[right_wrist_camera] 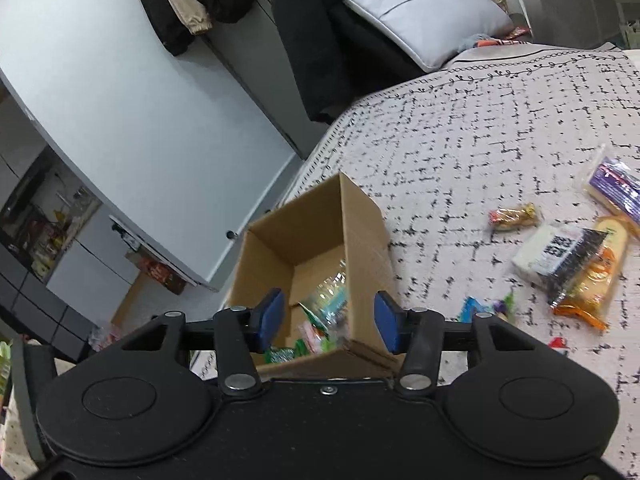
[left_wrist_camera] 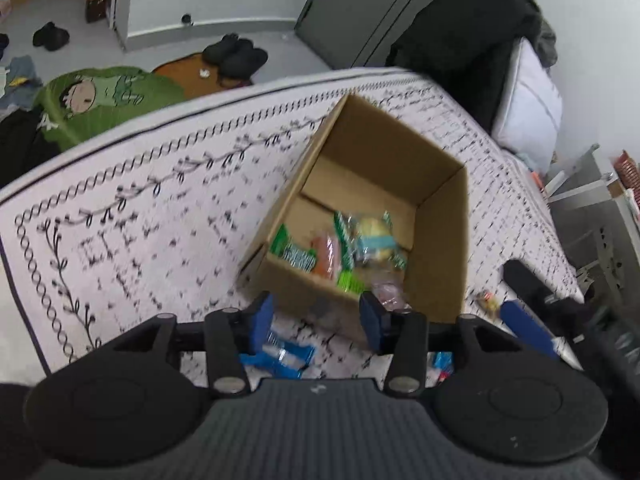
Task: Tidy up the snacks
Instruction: 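Carry the blue packet with the left gripper over the box opening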
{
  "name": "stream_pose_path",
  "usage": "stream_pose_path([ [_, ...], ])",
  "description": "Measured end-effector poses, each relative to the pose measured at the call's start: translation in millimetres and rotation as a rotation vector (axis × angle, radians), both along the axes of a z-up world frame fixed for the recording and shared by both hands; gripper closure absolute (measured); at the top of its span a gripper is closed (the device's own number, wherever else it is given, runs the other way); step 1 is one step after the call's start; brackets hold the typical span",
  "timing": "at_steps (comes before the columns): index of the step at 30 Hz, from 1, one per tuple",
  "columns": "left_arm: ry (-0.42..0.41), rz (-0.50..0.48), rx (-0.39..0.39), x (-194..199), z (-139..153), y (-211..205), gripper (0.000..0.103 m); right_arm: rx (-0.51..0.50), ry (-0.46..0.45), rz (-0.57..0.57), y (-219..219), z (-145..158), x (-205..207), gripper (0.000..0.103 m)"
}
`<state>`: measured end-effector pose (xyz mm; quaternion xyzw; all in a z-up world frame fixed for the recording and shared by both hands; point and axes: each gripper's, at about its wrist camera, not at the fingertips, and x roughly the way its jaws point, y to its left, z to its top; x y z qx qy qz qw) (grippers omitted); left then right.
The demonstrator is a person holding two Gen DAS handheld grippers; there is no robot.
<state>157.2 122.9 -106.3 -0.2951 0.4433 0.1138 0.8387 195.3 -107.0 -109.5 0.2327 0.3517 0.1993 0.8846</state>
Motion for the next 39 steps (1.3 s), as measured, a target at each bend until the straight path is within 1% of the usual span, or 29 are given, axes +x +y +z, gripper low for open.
stream_pose_path([
  [3, 0.026, -0.001, -0.005, 0, -8, -4, 0.050, -0.013, 0.017, 0.003, -2, -2, -2, 0.053],
  [10, 0.082, 0.017, 0.003, 4, -27, -14, 0.050, -0.053, 0.051, 0.000, -8, -6, -8, 0.053],
  [14, 0.114, 0.020, 0.017, 9, -38, -19, 0.050, -0.058, 0.072, -0.018, -13, -8, -7, 0.053],
  [21, 0.179, 0.055, 0.029, 14, -59, -21, 0.050, -0.053, 0.085, -0.027, -18, -12, -6, 0.053],
  [26, 0.184, 0.060, 0.066, 16, -66, -23, 0.050, -0.051, 0.089, -0.031, -22, -11, -7, 0.053],
  [27, 0.194, 0.056, 0.072, 17, -68, -24, 0.053, -0.051, 0.088, -0.033, -23, -10, -7, 0.053],
  [28, 0.200, 0.052, 0.071, 18, -70, -24, 0.054, -0.050, 0.086, -0.034, -23, -10, -8, 0.053],
  [29, 0.197, 0.055, 0.068, 18, -72, -23, 0.054, -0.050, 0.086, -0.035, -24, -9, -8, 0.053],
  [31, 0.189, 0.068, 0.067, 16, -71, -23, 0.058, -0.051, 0.087, -0.037, -24, -9, -9, 0.053],
  [35, 0.181, 0.067, 0.085, 11, -68, -25, 0.065, -0.051, 0.094, -0.041, -27, -9, -10, 0.053],
  [36, 0.179, 0.070, 0.092, 9, -66, -25, 0.098, -0.051, 0.097, -0.044, -28, -9, -11, 0.053],
  [39, 0.161, 0.059, 0.084, 4, -58, -26, 0.098, -0.052, 0.102, -0.049, -33, -8, -15, 0.053],
])
